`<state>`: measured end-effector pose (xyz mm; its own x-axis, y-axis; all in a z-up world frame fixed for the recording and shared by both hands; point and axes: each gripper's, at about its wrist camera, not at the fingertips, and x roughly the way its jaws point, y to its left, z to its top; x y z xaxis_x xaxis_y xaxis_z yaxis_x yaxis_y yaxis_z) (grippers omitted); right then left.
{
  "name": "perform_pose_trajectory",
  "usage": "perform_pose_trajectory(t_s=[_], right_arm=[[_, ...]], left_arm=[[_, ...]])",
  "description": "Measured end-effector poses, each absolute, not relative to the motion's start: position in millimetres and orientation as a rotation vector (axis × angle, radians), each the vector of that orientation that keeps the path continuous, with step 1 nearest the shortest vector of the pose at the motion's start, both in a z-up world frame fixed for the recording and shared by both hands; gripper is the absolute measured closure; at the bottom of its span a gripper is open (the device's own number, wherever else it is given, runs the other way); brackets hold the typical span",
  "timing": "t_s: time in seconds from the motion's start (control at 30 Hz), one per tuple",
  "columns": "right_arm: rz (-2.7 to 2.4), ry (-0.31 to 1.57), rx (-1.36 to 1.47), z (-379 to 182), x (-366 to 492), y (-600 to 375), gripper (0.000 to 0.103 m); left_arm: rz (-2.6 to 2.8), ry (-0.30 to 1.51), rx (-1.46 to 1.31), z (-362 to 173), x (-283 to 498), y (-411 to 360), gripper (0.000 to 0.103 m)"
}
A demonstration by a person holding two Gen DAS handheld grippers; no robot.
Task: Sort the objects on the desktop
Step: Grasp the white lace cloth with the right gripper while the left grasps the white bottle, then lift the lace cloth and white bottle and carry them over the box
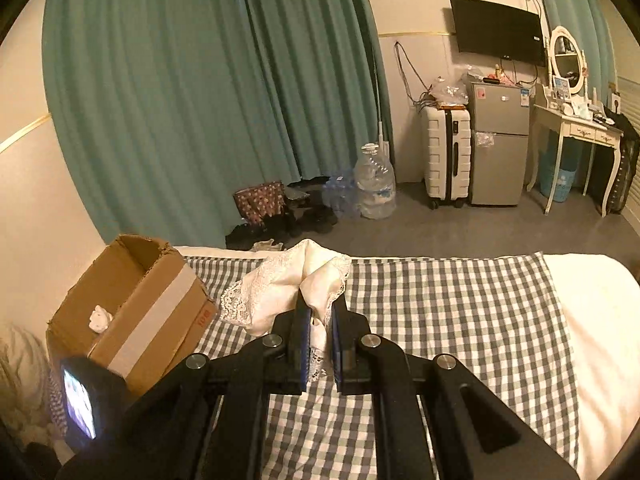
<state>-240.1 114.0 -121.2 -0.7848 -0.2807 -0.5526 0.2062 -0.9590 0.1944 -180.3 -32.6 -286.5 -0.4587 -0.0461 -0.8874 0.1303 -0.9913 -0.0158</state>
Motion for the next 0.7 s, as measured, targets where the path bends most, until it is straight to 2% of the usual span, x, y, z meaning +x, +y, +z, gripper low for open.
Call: perform_pose_trajectory(t_s=[0.13,0.27,0.3,0.37,0.5,0.7], right_arm=[[-2.729,-0.173,0.881,-124,-235,110,0.095],[-2.731,-0.174,0.855,-114,-228,112,0.095],[-2.732,-0.173,0.842,-110,-225,111,0.095],[-2.74,-0.168,0.809,-101,-216,111,0.095],[-2.763,-0.153,0.731,-80,-194,112,0.095],[-2.785,-0.173,0.601,-47,-162,122,0.095]], left_arm=[[-2.543,0.098,1.603,-307,-185,-27,0.006],[-2.493,0.158,1.659,-331,-198,-33,0.002],[-2.483,0.188,1.689,-337,-201,-34,0.007],[-2.484,0.221,1.675,-341,-204,-34,0.008],[-2.581,0.102,1.593,-332,-212,-17,0.036],[-2.645,0.079,1.571,-322,-203,-4,0.038]])
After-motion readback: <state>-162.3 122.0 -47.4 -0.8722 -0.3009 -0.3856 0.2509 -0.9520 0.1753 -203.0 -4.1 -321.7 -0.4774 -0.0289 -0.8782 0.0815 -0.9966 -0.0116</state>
